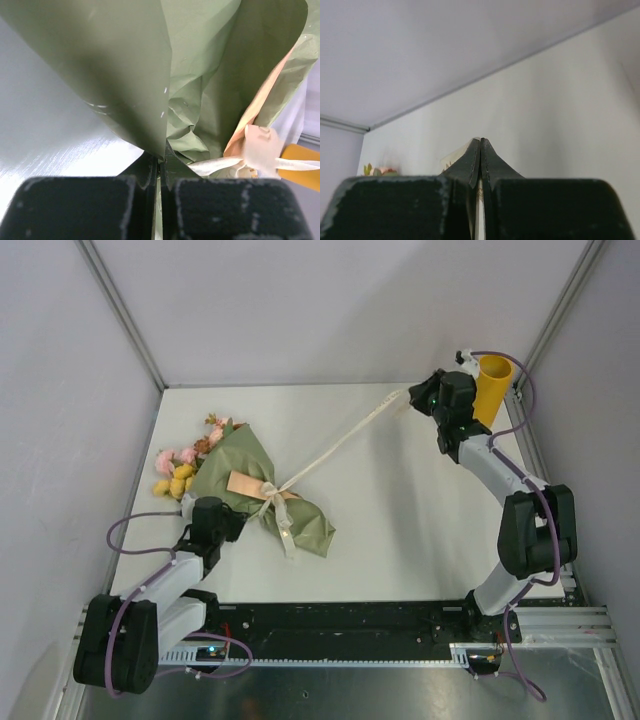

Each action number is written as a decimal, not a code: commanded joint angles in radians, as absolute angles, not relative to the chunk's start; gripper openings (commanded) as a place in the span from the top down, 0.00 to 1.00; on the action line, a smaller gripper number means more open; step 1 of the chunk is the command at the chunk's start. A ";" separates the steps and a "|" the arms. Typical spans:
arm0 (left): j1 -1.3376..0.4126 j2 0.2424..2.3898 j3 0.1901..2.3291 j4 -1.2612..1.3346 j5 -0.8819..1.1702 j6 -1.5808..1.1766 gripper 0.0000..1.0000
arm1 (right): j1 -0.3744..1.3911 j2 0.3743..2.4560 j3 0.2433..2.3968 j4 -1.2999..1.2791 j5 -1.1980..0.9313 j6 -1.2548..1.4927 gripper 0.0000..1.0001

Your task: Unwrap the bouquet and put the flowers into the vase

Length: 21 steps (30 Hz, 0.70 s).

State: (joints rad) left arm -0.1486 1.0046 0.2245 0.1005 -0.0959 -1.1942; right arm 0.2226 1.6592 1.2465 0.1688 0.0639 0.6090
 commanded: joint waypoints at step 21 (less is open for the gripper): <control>-0.151 0.995 0.199 0.071 -0.171 -1.151 1.00 | 0.207 1.799 1.752 0.235 0.319 0.297 1.00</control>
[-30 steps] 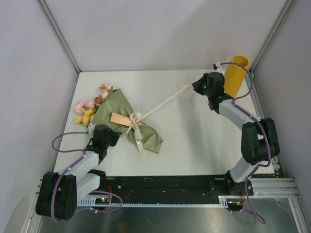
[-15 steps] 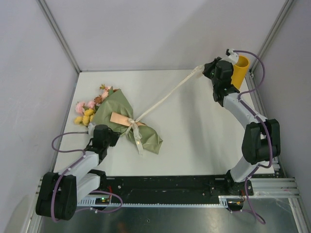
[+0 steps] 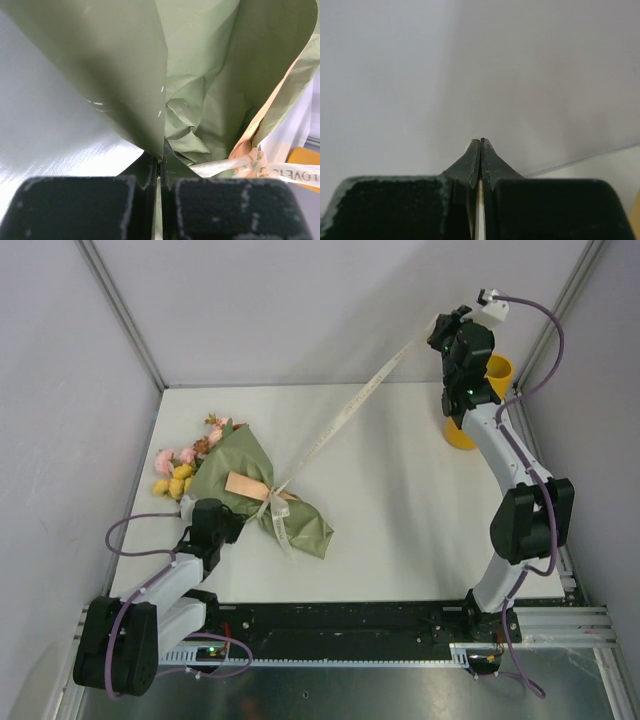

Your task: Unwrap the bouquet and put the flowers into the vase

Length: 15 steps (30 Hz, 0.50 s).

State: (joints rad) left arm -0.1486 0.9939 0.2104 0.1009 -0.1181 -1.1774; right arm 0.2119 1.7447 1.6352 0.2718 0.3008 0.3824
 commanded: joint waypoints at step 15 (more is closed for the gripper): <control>-0.159 0.984 0.225 0.074 -0.147 -1.131 1.00 | 0.313 1.924 1.734 0.094 0.083 0.295 0.98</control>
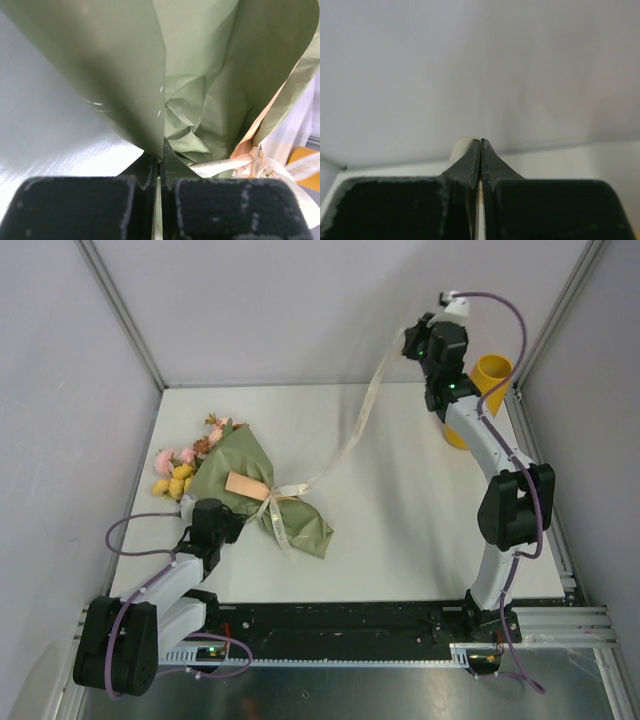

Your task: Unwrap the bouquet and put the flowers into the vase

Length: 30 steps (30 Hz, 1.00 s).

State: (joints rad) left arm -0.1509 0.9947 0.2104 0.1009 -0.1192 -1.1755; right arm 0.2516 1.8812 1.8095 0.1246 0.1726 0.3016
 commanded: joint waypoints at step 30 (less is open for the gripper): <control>-0.134 0.684 0.475 -0.283 -0.090 -0.951 0.24 | 0.753 1.560 1.213 -0.094 -0.073 0.555 0.41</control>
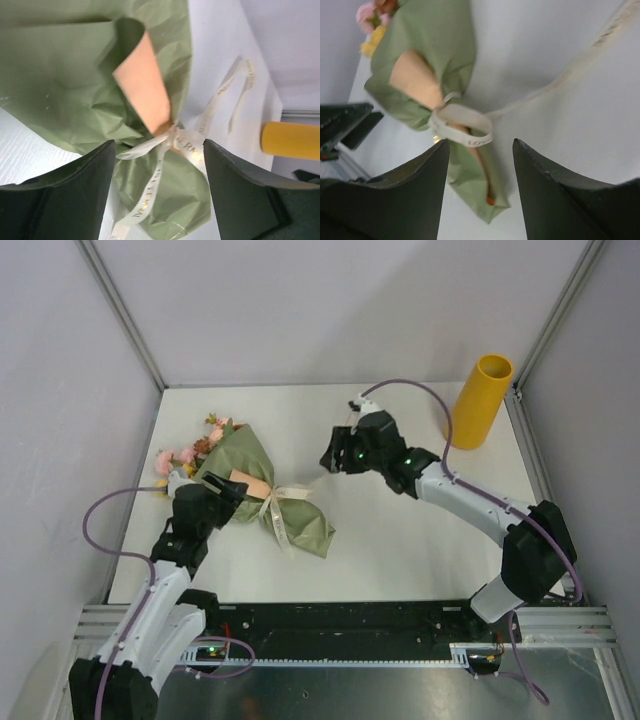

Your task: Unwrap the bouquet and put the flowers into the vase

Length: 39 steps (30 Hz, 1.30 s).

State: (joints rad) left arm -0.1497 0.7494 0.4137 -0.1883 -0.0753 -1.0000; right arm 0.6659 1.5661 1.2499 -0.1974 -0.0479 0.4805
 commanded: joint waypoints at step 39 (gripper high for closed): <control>-0.072 0.851 0.389 -0.269 -0.131 -1.011 0.20 | 0.961 1.999 1.271 0.179 -0.101 0.691 0.62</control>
State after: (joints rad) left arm -0.0799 0.8120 0.3965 -0.3794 -0.1432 -0.9787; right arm 0.9565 1.9862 1.2274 0.1349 -0.0959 0.6792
